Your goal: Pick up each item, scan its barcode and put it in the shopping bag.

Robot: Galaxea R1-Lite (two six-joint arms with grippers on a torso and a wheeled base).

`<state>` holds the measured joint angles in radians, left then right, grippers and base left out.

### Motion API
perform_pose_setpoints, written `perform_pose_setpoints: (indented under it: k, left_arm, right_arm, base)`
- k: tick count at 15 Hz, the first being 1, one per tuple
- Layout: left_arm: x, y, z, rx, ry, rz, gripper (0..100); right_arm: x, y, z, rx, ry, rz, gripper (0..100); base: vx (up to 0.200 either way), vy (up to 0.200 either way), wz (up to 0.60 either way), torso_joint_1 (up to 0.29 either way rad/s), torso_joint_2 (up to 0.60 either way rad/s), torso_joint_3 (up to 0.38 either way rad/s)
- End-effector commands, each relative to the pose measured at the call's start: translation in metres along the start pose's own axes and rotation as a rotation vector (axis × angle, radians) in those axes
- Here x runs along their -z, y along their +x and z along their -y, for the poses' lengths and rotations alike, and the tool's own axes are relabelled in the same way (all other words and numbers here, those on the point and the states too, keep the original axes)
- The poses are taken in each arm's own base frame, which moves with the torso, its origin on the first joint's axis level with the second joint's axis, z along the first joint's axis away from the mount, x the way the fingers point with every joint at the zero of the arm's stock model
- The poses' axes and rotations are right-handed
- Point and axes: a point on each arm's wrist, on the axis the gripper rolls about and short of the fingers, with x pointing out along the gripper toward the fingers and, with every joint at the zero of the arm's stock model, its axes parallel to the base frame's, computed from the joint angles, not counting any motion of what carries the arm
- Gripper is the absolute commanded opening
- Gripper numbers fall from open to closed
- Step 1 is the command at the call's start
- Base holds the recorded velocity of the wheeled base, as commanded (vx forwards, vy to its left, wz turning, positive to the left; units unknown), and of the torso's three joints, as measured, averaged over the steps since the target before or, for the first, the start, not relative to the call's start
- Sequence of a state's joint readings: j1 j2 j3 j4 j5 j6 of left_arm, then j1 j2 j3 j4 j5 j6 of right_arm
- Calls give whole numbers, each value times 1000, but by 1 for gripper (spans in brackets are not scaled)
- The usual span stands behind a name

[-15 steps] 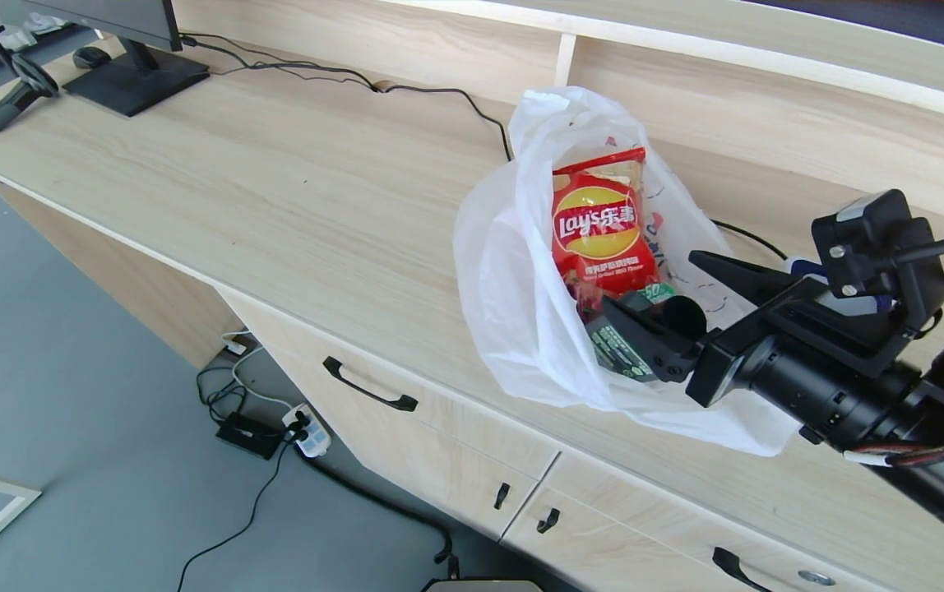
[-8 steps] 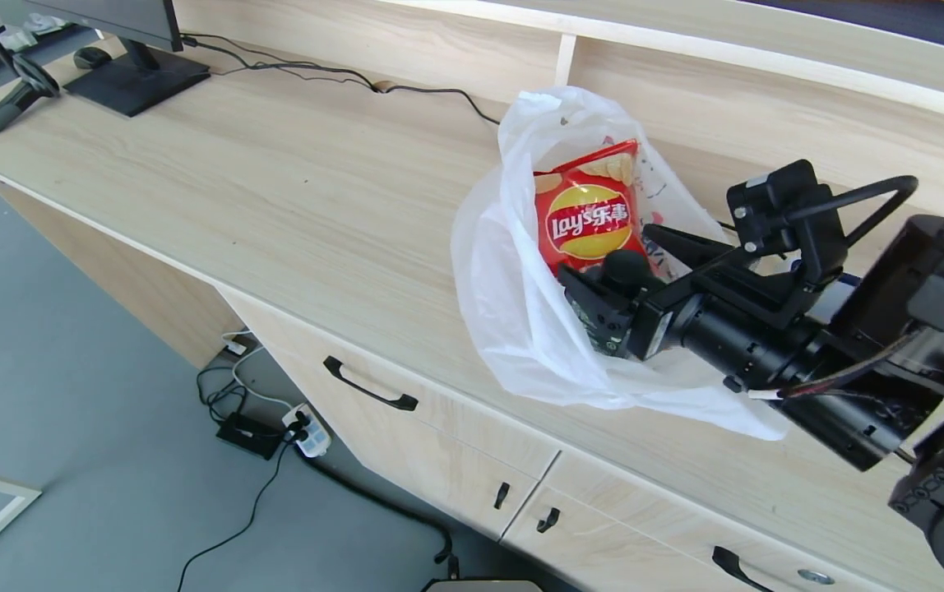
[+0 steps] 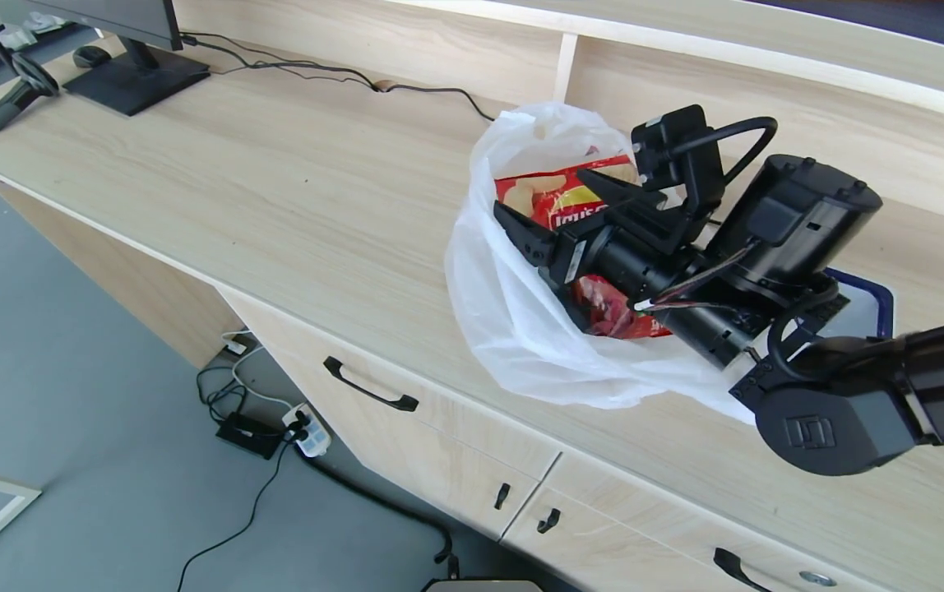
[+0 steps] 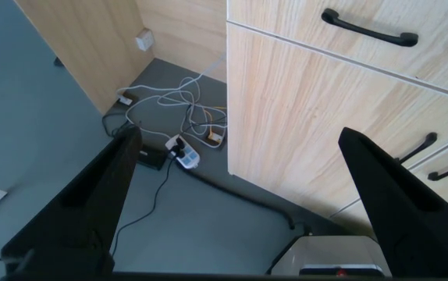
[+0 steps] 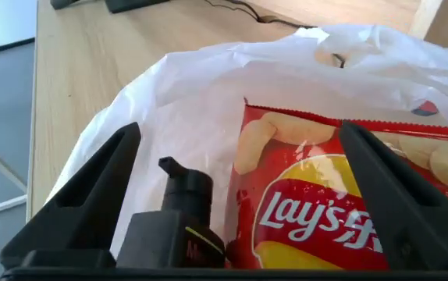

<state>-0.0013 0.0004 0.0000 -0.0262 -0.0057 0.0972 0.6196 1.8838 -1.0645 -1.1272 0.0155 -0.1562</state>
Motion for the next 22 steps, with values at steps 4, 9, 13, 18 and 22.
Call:
perform_pose_setpoints:
  k: [4, 9, 13, 18, 22]
  left_arm:
    - [0, 0, 0, -1, -1, 0, 100]
    - [0, 0, 0, 1, -1, 0, 100]
    - [0, 0, 0, 1, -1, 0, 100]
    - [0, 0, 0, 1, -1, 0, 100]
    - [0, 0, 0, -1, -2, 0, 100]
  right_arm:
    - [-11, -10, 18, 42, -14, 17, 100]
    - [-35, -22, 32, 76, -19, 75, 100]
    - [-62, -100, 29, 96, -28, 67, 100]
    - [-39, -252, 6, 195, 43, -75, 100]
    - [-26, -305, 3, 309, 34, -184, 100]
  base:
    - [0, 0, 0, 0, 0, 0]
    - [0, 0, 0, 0, 0, 0]
    - [0, 0, 0, 0, 0, 0]
    - [0, 0, 0, 0, 0, 0]
    - [0, 0, 0, 0, 0, 0]
